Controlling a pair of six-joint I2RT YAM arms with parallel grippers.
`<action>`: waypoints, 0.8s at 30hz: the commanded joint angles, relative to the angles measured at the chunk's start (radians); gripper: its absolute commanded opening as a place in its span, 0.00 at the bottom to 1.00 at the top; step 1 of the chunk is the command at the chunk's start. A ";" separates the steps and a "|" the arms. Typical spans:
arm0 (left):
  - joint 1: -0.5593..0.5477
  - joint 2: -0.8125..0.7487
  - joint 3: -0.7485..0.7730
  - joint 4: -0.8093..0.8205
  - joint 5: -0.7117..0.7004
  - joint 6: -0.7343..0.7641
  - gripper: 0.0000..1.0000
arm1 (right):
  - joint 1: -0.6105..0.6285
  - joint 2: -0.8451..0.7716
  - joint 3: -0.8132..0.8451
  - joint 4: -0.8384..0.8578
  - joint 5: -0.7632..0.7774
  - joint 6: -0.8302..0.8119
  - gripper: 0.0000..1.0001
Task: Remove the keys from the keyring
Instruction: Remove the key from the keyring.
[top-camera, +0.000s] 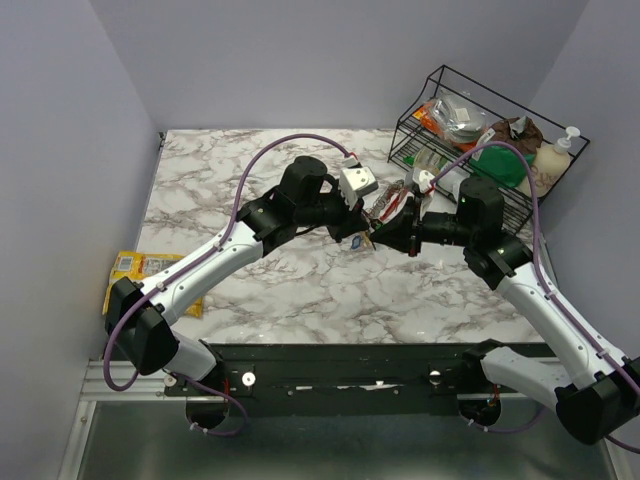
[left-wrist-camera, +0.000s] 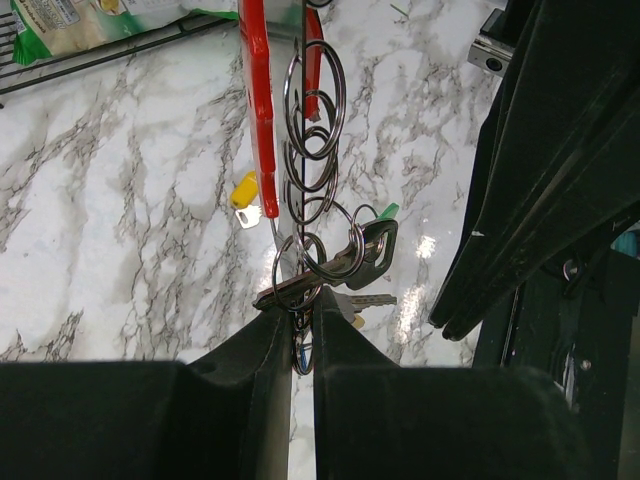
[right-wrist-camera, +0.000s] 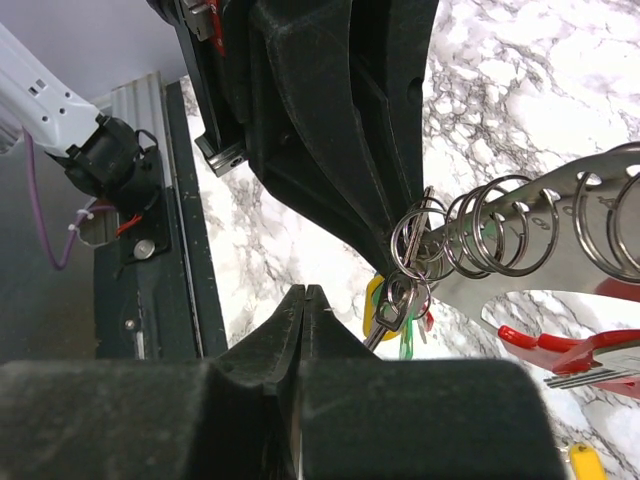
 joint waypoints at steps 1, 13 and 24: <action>0.005 0.005 0.032 0.043 0.028 -0.008 0.02 | -0.010 -0.001 0.007 0.034 0.009 0.012 0.01; 0.006 0.005 0.031 0.044 0.030 -0.008 0.03 | -0.008 -0.006 0.001 0.043 0.051 0.011 0.01; 0.011 -0.027 0.023 0.033 0.025 0.005 0.06 | -0.057 -0.058 0.035 -0.046 -0.058 -0.048 0.55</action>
